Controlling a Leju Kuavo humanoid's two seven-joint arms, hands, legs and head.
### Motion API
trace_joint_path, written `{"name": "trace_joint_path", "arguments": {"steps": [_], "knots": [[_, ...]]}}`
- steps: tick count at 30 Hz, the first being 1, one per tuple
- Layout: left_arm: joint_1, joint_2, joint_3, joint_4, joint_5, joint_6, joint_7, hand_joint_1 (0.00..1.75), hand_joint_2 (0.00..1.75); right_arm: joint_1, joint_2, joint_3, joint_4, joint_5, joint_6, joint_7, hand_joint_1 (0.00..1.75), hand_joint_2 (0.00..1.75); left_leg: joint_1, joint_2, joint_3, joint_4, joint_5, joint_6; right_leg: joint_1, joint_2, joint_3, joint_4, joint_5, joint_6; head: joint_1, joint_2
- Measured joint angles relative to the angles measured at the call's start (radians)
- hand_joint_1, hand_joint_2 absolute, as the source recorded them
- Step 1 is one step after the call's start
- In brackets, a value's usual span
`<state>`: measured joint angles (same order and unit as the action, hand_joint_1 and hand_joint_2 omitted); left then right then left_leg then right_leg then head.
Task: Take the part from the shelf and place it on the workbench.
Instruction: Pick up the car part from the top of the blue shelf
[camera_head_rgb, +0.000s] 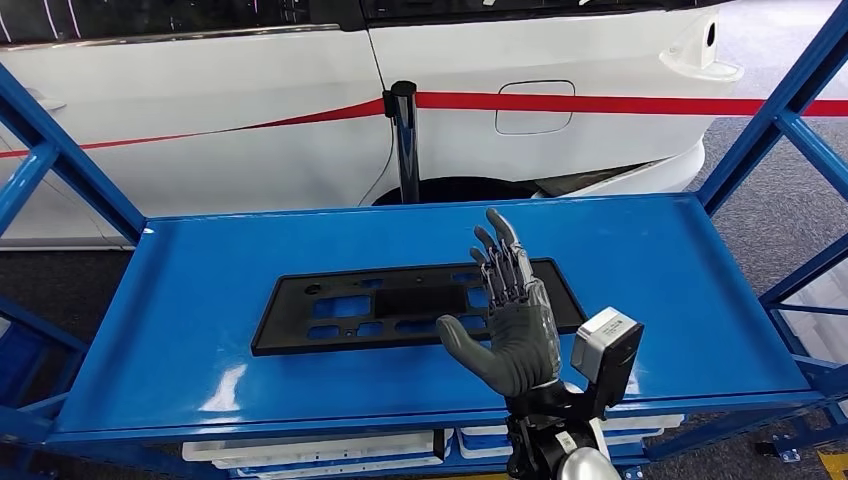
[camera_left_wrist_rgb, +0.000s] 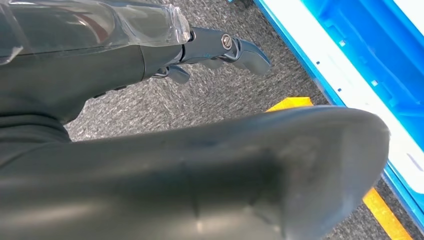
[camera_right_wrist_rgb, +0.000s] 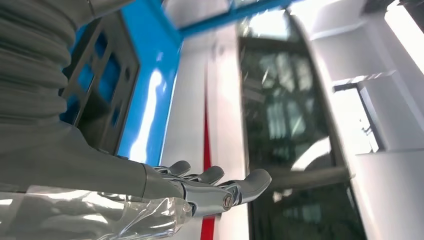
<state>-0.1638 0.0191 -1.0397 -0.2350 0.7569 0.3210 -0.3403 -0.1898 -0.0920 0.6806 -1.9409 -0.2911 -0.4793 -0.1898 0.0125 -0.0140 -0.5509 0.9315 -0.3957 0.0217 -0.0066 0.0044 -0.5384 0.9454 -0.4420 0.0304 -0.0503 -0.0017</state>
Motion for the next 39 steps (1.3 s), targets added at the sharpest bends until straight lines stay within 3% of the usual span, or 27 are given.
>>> {"name": "trace_joint_path", "arguments": {"steps": [2,4,6,8,12,16,19,25,39], "knots": [[-0.001,0.0,0.0,0.0,-0.004,0.0,0.004,0.0,0.0,-0.001,-0.001,0.006,0.002,0.246,-0.042,0.085,0.0,1.75,0.0,0.0,0.0,0.0,0.0,0.0,0.0,0.0,0.0,0.0,0.0,0.0,0.0,0.0],[-0.002,0.0,0.0,0.0,-0.01,-0.001,0.009,0.0,0.0,-0.002,-0.001,0.016,0.011,0.569,-0.055,0.153,0.0,1.75,0.0,0.0,0.0,0.0,0.0,0.0,0.0,0.0,0.0,0.0,0.0,0.0,0.0,0.0],[-0.005,0.0,0.0,0.0,-0.015,-0.002,0.013,0.0,0.0,-0.002,-0.001,0.029,0.024,0.807,-0.052,0.184,0.0,1.75,0.0,0.0,0.0,0.0,0.0,0.0,0.0,0.0,0.0,0.0,0.0,0.0,0.0,0.0],[-0.006,0.0,0.0,0.0,-0.017,-0.002,0.014,0.0,0.0,-0.003,-0.001,0.038,0.035,0.853,-0.051,0.194,0.0,1.75,0.0,0.0,0.0,0.0,0.0,0.0,0.0,0.0,0.0,0.0,0.0,0.0,0.0,0.0],[-0.006,0.0,0.0,0.0,-0.017,-0.002,0.015,0.0,0.0,-0.006,-0.002,0.045,0.049,0.779,-0.038,0.217,0.0,1.75,0.0,0.0,0.0,0.0,0.0,0.0,0.0,0.0,0.0,0.0,0.0,0.0,0.0,0.0],[-0.01,0.0,0.0,0.0,-0.029,-0.012,0.03,0.0,0.0,-0.023,-0.007,0.068,0.093,0.892,0.091,0.345,0.0,0.0,0.0,0.0,0.0,0.0,0.0,0.0,0.0,0.0,0.0,0.0,0.0,0.0,0.0,0.0],[-0.015,0.0,0.0,0.0,-0.044,-0.019,0.044,0.0,0.0,-0.036,-0.009,0.096,0.16,0.984,0.147,0.401,0.0,0.0,0.0,-0.001,0.0,0.0,0.0,0.0,0.0,0.0,0.0,0.0,0.0,0.0,0.0,0.0],[-0.027,0.0,-0.001,0.0,-0.062,-0.022,0.063,0.0,0.0,-0.063,-0.008,0.156,0.292,1.214,0.115,0.427,0.0,0.0,0.0,-0.001,0.0,0.0,0.0,0.0,0.0,0.0,0.0,0.0,0.0,0.0,0.0,0.0],[-0.031,0.0,-0.001,-0.001,-0.081,-0.032,0.074,0.0,0.0,-0.088,0.01,0.197,0.442,1.262,0.088,0.428,0.0,0.0,0.0,0.0,0.0,0.0,0.0,0.0,0.0,0.0,0.0,0.0,0.0,0.0,0.0,0.0]]}}
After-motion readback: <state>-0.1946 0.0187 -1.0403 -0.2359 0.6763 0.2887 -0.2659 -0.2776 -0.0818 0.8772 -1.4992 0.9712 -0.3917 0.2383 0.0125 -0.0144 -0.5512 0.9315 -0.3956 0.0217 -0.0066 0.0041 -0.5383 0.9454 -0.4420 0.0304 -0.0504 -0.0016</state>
